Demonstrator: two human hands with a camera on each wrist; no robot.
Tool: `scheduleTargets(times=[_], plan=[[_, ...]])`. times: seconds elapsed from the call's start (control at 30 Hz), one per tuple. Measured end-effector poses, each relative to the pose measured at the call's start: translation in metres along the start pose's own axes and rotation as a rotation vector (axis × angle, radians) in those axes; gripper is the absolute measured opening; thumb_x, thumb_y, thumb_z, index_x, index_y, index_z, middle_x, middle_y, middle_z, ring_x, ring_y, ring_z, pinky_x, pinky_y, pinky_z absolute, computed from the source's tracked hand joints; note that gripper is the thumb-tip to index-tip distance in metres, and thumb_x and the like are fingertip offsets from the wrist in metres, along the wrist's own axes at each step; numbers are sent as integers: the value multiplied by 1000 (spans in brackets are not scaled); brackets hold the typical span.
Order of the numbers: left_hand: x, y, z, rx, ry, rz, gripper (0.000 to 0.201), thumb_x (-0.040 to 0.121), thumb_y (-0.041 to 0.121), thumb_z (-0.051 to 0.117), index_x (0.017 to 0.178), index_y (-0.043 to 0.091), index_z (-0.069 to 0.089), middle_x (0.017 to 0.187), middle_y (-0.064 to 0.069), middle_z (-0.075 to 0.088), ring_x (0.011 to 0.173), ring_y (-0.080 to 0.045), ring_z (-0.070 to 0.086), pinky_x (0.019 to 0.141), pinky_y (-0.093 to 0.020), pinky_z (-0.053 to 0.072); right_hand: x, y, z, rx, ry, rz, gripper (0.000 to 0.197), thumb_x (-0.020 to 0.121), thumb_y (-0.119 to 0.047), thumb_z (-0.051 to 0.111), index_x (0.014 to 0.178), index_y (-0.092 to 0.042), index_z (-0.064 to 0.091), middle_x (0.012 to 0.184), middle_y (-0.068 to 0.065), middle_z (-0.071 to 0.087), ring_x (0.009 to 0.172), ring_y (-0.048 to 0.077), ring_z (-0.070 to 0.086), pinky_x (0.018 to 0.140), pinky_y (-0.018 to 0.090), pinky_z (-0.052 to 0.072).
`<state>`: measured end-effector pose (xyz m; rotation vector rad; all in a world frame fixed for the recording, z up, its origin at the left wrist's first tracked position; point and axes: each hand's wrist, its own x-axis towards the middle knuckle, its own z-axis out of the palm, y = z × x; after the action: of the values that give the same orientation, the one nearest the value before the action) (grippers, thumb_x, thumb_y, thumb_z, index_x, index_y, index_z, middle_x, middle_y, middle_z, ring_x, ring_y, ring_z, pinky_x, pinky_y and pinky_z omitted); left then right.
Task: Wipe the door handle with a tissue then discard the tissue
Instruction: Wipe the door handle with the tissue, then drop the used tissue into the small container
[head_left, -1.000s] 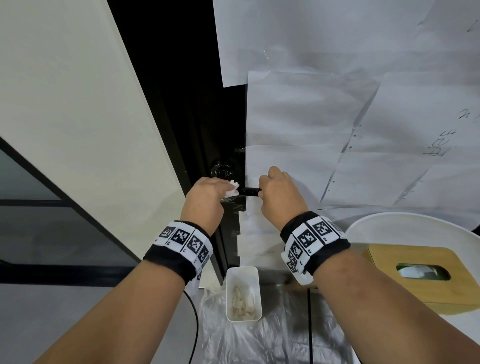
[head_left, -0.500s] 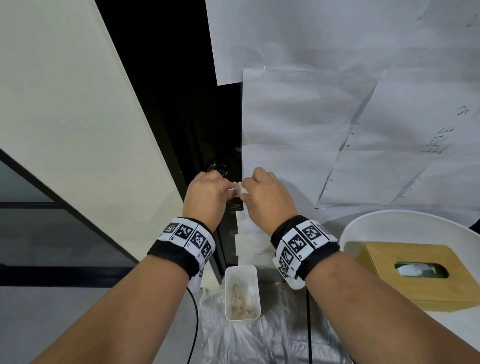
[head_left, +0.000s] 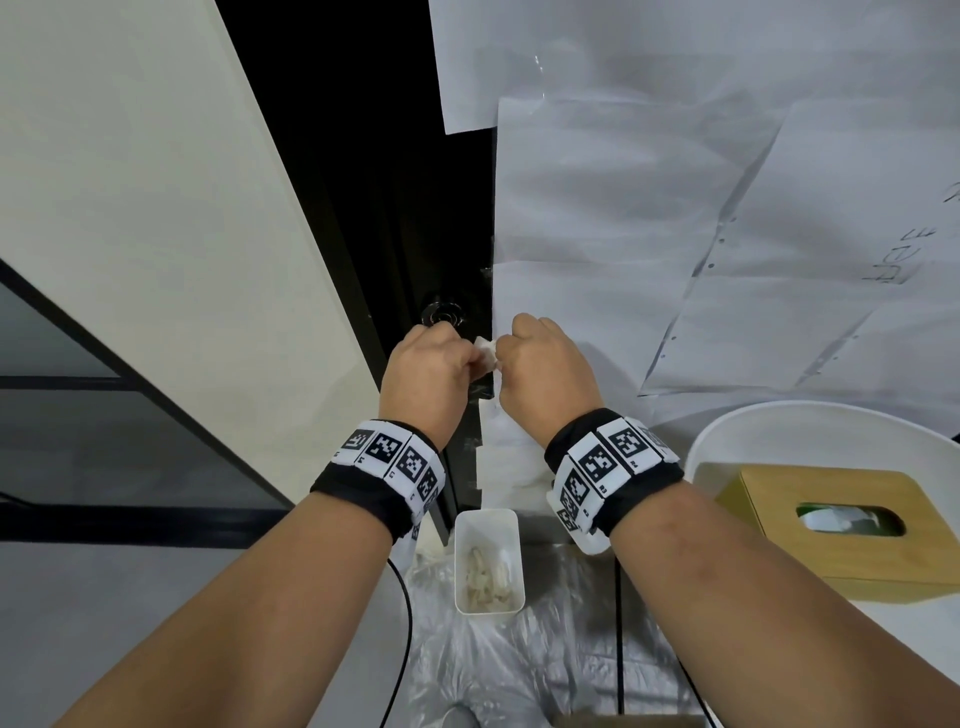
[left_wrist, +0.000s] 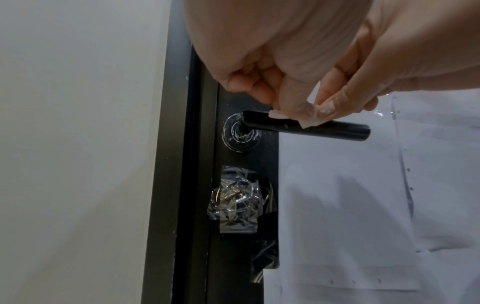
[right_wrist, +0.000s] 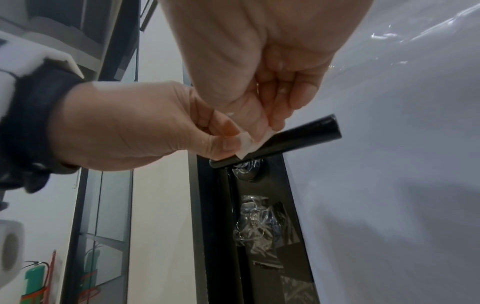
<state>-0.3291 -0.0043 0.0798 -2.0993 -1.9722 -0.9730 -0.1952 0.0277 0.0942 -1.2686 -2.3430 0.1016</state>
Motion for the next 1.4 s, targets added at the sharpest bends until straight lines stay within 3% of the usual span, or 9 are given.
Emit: scheduleTargets(times=[0.17,0.27,0.47,0.6,0.73,0.83,1.03,1.23,1.4], plan=[[-18,2,9,-38,-54,-25,17,79,3,67,84,17,75,78,-2,65,74,-25,58,67,-37,52,-17,5,9,53,-58,40,8,75,4,60,76,-4,59,83,10,53,79,29,51,57,34,39],[-32,-1,19,-164,-115,-131,17,82,7,66,94,17,73,91,-2,67,83,-21,63,74,-37,54,-30,9,18,119,-119,74,7,82,-2,59,88,-6,58,94,12,55,85,30,53,67,38,47],[-57,-3,42,-329,-202,-359,14,81,6,67,90,16,69,84,0,68,79,-16,65,76,-36,56,-55,11,43,192,-188,172,13,83,-2,58,95,-5,54,93,14,57,80,31,56,65,39,49],[-80,-10,61,-336,-269,-349,15,79,1,66,86,13,72,86,-6,69,79,-20,66,78,-39,55,-76,16,68,234,-232,217,16,81,3,55,96,-2,54,93,17,58,80,33,56,64,35,42],[-108,-22,88,-341,-303,-344,16,76,-3,68,83,11,73,88,-7,65,75,-22,65,75,-39,56,-98,22,101,237,-292,236,19,76,6,54,92,-1,61,90,18,57,75,38,58,66,42,51],[-127,-30,110,-315,-382,-384,14,77,0,68,82,12,72,86,-6,65,77,-21,64,75,-37,54,-114,30,127,239,-340,264,20,76,6,53,89,-2,65,89,18,57,73,38,59,64,38,50],[-159,-44,148,-274,-502,-441,13,79,1,64,84,10,72,89,-9,66,78,-24,63,73,-34,53,-137,44,172,258,-483,355,24,80,4,50,97,-6,65,100,17,59,86,34,60,74,31,46],[-182,-58,183,-187,-568,-430,12,82,4,63,85,11,72,89,-9,67,82,-24,62,68,-20,38,-150,51,207,230,-583,400,24,82,2,51,104,-4,58,104,18,60,93,34,59,80,33,49],[-191,-69,200,-148,-634,-433,13,84,7,61,88,13,72,94,-8,68,87,-25,63,70,-22,40,-155,54,225,210,-637,413,27,83,0,53,109,-3,60,108,18,62,100,33,60,85,33,49]])
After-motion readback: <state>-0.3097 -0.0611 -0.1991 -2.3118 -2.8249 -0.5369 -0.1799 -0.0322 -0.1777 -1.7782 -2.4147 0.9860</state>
